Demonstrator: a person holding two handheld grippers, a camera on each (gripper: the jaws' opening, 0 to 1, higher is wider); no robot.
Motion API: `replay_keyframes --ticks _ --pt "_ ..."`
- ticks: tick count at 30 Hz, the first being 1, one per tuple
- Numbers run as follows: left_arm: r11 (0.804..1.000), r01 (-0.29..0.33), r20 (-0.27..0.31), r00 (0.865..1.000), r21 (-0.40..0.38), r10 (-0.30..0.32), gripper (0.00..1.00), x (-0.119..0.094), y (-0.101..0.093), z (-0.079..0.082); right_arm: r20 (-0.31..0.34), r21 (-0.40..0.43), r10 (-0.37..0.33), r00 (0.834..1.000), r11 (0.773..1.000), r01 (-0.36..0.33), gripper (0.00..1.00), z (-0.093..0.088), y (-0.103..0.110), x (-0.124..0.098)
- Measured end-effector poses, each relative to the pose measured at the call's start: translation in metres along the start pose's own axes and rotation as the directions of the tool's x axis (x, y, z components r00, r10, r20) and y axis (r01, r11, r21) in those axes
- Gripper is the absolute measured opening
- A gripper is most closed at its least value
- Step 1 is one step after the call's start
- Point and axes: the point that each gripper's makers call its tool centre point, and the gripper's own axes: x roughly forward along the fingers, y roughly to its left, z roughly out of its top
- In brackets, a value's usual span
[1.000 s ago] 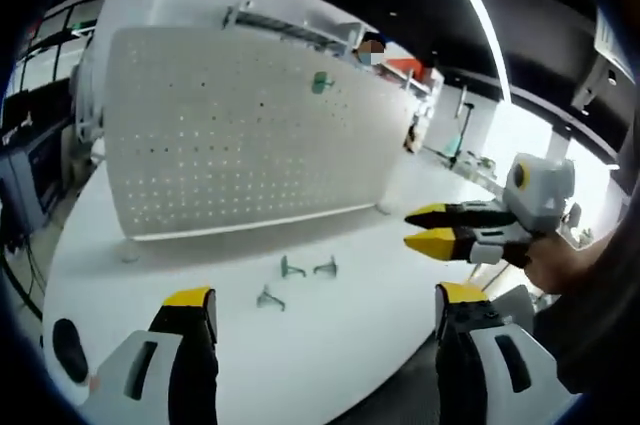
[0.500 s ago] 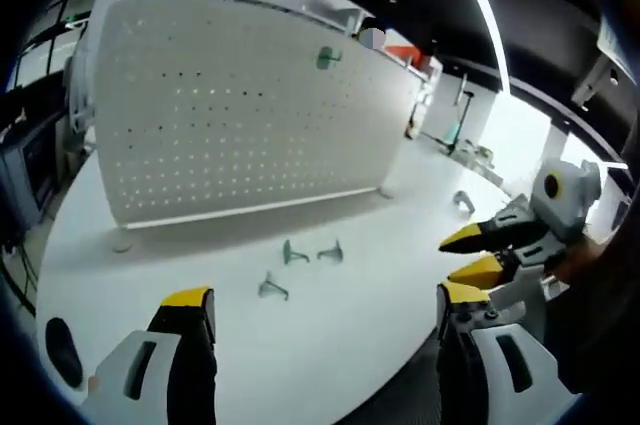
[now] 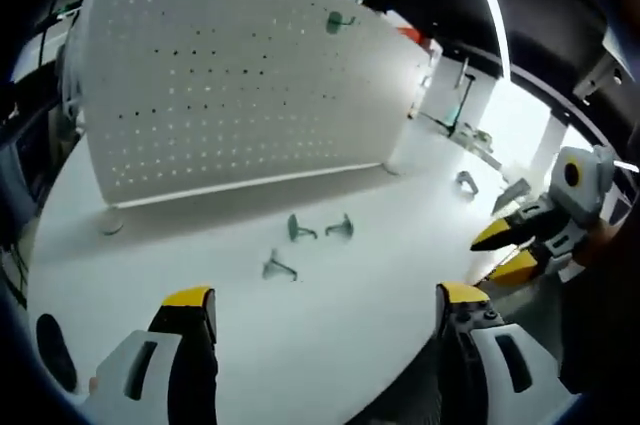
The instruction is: Insert the hook assembly into the mounting plate slot until the hook locks in place.
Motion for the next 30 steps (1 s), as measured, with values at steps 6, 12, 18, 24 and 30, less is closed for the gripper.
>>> replay_keyframes --ticks 6,12,18,24,30 --pt "1.0 -0.002 -0.025 1.0 -0.001 0.002 0.92 0.009 0.008 -0.006 -0.016 0.012 0.001 1.0 1.0 -0.001 0.22 -0.005 -0.002 -0.002" --pt "0.997 0.009 -0.033 0.999 0.076 -0.006 0.9 0.025 0.016 -0.005 0.001 -0.075 -0.053 0.999 0.996 0.053 0.2 0.0 -0.015 -0.007" --pt "0.994 0.038 -0.055 0.998 0.104 -0.033 0.82 0.044 0.023 -0.007 0.028 -0.07 -0.075 0.997 0.995 0.077 0.2 0.009 -0.022 -0.009" --pt "0.99 0.057 -0.082 0.996 0.126 -0.047 0.78 0.064 0.03 -0.01 0.01 -0.056 -0.076 0.997 0.995 0.077 0.19 0.002 -0.027 -0.005" --pt "0.984 0.061 -0.098 0.994 0.167 -0.045 0.74 0.079 0.035 -0.013 -0.003 -0.041 -0.077 0.997 0.996 0.077 0.19 0.0 -0.03 -0.001"
